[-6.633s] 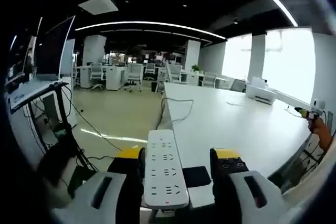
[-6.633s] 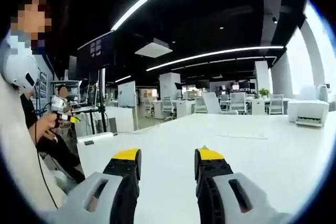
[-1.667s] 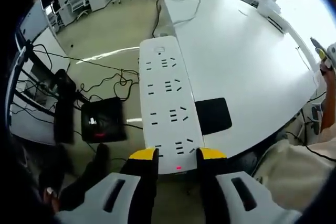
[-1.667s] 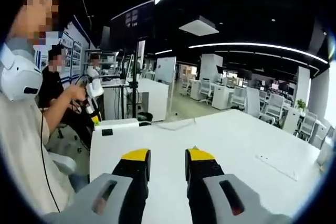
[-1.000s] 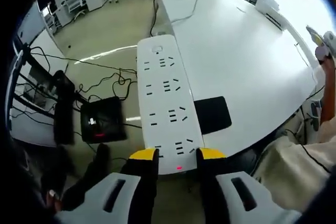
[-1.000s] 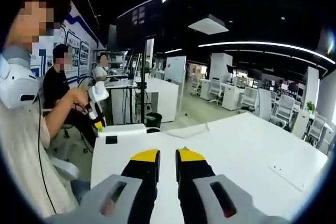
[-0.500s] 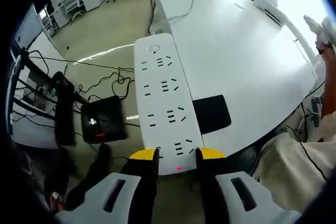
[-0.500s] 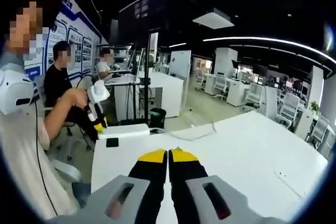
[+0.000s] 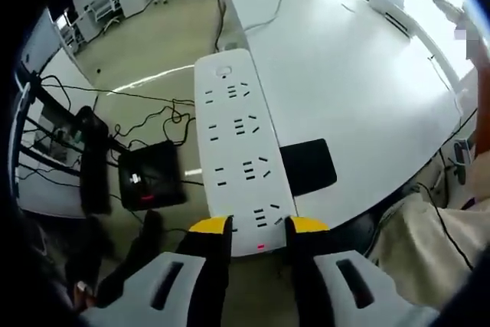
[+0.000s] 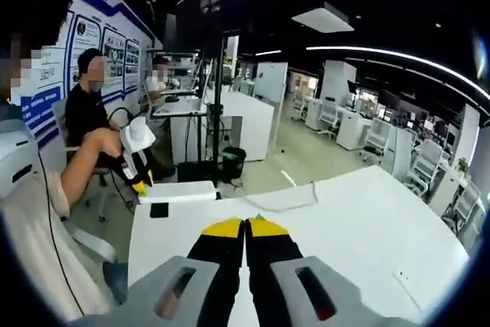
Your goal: Pick up the power strip scattered on the table, fix it on the side mounting bracket of the table, and press the switch
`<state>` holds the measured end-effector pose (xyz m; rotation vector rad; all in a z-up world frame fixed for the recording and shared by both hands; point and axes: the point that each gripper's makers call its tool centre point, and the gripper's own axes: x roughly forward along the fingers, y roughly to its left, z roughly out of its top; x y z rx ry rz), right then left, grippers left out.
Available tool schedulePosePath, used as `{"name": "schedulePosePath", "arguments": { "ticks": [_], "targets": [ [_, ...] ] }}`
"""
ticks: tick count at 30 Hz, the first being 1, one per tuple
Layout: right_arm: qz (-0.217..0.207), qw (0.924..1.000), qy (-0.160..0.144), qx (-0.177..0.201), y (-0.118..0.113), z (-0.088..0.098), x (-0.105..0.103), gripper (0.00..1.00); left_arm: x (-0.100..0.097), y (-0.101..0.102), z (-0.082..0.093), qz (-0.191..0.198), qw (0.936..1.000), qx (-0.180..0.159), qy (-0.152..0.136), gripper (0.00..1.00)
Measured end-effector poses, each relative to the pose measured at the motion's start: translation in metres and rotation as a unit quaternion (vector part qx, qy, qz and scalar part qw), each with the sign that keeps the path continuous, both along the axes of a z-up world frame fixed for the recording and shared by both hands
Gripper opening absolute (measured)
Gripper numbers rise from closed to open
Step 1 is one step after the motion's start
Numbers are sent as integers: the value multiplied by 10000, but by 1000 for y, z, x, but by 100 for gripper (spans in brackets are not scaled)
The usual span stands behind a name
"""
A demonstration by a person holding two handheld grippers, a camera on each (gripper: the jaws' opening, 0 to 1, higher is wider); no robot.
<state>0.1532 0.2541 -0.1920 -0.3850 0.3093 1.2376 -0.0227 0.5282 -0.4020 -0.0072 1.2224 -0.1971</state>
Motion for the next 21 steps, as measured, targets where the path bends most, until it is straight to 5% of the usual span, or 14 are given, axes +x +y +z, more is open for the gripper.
{"name": "schedulePosePath", "arguments": {
  "ticks": [9, 21],
  "targets": [
    [310, 9989, -75, -333, 35, 10, 11, 0, -1, -1, 0, 8, 10000, -2, -40, 33],
    [814, 9915, 212, -988, 93, -5, 10, 0, -1, -1, 0, -9, 10000, 19, 27, 33]
  ]
}}
